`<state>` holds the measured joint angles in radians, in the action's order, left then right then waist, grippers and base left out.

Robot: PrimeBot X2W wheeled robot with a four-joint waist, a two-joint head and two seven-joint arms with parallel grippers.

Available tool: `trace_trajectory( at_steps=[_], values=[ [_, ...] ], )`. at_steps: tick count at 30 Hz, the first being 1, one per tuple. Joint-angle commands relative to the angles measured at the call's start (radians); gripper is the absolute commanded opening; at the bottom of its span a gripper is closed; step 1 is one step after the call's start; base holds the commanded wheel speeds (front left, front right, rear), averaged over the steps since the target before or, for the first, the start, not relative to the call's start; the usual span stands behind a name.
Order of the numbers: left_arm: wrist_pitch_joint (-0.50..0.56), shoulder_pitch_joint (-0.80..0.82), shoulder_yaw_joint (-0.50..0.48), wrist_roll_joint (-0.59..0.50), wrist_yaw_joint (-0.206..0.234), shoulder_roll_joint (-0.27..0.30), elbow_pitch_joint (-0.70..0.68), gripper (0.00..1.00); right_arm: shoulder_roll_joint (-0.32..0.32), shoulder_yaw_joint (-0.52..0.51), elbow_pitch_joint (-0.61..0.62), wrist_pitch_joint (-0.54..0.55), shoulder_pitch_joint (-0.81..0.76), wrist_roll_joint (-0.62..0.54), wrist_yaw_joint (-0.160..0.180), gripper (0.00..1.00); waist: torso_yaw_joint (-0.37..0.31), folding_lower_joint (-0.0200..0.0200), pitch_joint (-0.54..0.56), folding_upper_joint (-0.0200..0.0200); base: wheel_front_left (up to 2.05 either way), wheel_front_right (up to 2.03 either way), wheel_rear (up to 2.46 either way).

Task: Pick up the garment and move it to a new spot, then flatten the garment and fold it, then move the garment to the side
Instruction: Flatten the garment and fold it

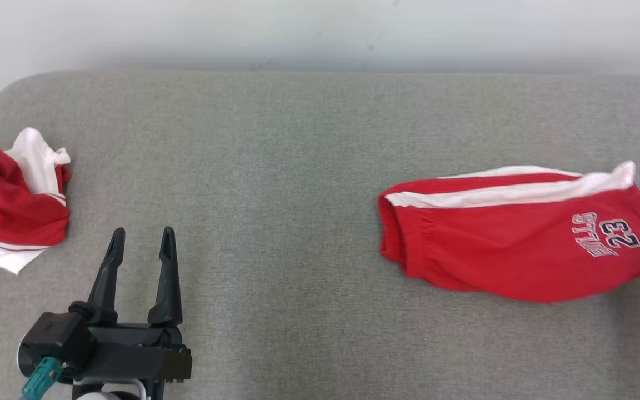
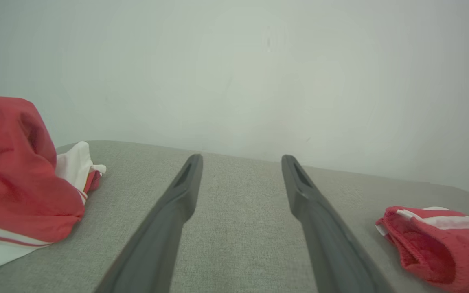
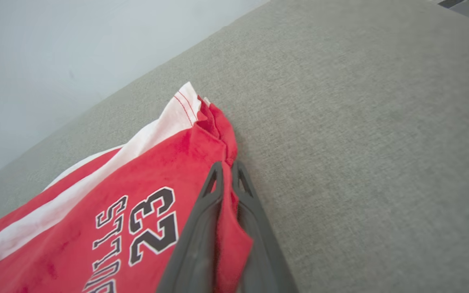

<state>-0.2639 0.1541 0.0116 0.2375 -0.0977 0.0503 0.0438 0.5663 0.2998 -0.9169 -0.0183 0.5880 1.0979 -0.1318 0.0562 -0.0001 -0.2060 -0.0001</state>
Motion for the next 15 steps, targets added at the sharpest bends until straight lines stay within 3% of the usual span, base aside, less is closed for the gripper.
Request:
trace_trajectory(
  at_steps=[1,15],
  values=[
    [-0.001,-0.016,-0.004,-0.005,-0.004,0.0,-0.003,1.0,0.006,-0.003,0.001,-0.007,-0.015,0.009,0.002,0.0,-0.01,0.0001,0.01,0.0001,0.0,0.0,0.0],
    [-0.001,-0.036,-0.01,-0.015,-0.004,0.001,0.005,1.0,-0.024,0.017,0.064,-0.054,-0.031,0.004,0.002,0.0,-0.016,0.0001,0.044,0.0001,0.0,0.0,0.0]
  ],
)
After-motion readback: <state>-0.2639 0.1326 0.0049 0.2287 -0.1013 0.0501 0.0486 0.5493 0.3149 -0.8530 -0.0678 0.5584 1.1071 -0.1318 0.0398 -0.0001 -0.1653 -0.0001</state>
